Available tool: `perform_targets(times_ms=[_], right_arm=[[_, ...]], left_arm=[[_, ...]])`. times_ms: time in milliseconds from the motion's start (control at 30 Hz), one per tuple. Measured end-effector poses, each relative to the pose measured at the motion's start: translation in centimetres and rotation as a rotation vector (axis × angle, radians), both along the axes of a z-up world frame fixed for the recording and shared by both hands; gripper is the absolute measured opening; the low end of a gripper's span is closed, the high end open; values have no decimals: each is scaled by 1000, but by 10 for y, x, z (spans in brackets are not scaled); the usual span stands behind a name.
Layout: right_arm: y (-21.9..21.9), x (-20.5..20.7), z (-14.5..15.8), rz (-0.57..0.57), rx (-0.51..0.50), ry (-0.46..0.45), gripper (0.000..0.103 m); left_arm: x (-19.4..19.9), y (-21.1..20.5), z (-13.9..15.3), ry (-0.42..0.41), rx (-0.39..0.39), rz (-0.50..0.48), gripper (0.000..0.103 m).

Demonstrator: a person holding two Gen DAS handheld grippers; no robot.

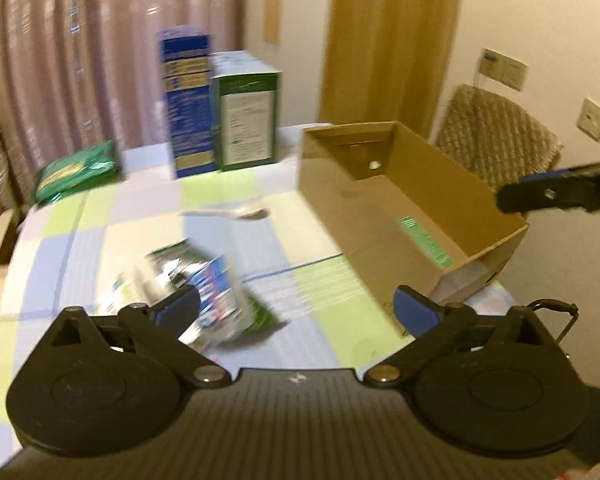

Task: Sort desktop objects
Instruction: 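Move both tools back over the items on the table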

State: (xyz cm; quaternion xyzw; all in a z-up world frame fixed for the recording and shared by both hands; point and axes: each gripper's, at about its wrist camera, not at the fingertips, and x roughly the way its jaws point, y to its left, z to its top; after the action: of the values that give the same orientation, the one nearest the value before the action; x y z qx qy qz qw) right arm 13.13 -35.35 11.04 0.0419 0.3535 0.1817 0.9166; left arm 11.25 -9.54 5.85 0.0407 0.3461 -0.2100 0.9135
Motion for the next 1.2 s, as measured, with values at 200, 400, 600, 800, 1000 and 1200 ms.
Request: perform_targets(times_ms=[200, 400, 600, 800, 1000, 1200], right_arm=[[50, -25, -9, 90, 20, 21, 101], [92, -35, -35, 139, 36, 73, 101], [123, -40, -58, 154, -8, 78, 101], [138, -35, -75, 145, -22, 80, 101], [149, -17, -95, 123, -37, 86, 101], [169, 5, -120, 141, -98, 63, 98]], left_arm=[[-30, 70, -8, 26, -1, 139, 102], [-51, 120, -21, 53, 17, 240, 102], [-54, 148, -38, 86, 11, 290, 102], [-32, 156, -56, 111, -1, 311, 100], [-1, 149, -84, 126, 39, 297, 90], [28, 144, -115, 152, 54, 289, 75]])
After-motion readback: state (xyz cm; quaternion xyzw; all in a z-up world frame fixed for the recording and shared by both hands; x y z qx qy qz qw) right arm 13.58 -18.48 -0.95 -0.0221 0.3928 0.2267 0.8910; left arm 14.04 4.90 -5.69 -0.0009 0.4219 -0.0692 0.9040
